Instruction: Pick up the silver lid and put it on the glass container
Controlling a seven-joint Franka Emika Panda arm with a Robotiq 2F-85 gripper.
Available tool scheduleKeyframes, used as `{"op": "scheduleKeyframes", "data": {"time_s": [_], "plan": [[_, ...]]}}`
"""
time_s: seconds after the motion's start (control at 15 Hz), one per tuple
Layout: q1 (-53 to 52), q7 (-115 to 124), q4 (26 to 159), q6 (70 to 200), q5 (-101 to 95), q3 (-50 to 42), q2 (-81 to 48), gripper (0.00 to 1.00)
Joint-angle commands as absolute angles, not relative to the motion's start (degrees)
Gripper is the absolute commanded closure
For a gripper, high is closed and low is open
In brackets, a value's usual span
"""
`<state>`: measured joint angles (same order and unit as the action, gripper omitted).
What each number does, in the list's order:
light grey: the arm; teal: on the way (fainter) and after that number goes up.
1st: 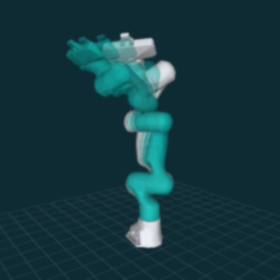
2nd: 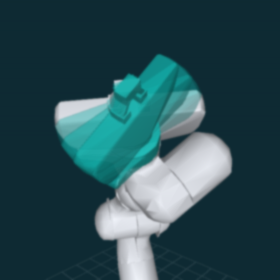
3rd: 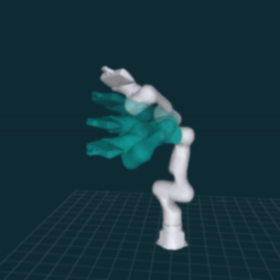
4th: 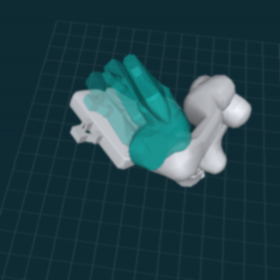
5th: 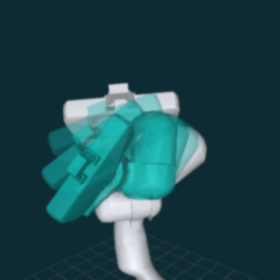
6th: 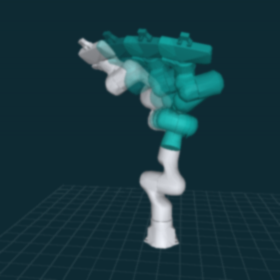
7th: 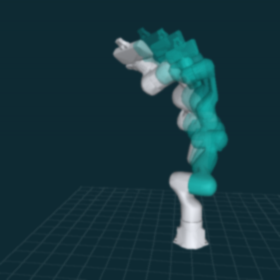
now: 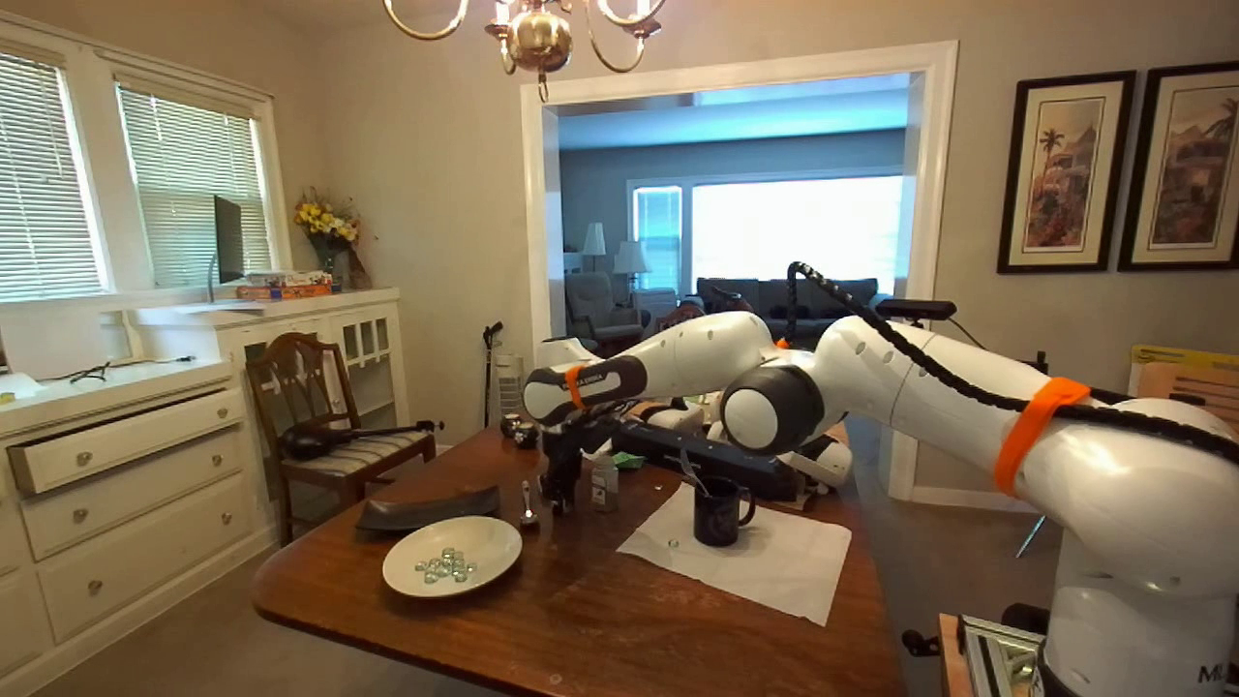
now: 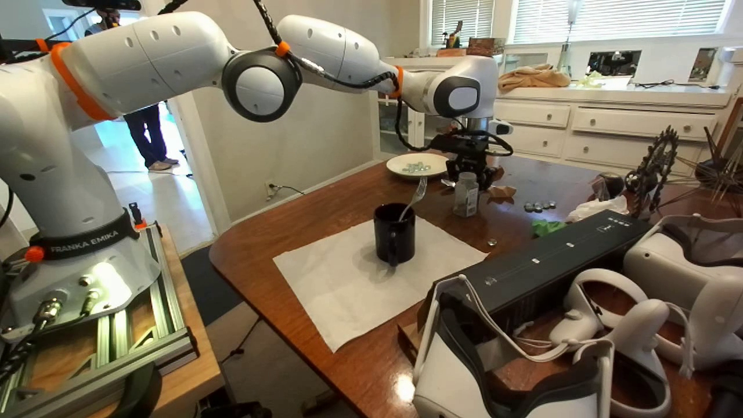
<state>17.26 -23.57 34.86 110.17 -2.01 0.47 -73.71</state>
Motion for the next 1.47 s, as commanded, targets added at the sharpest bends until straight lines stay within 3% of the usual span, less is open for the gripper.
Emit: {"op": "scheduleKeyframes", "data": {"time_s": [0.0, 0.87, 1.4], "plan": [[16.18, -21.96, 35.04, 109.10, -2.67, -0.36, -73.82, 0.77], [19.24, -14.63, 37.28, 104.60, 0.05, 0.27, -64.35, 0.77], [24.03, -18.41, 38.96, 91.26, 3.07, 3.86, -58.67, 0.77]]}}
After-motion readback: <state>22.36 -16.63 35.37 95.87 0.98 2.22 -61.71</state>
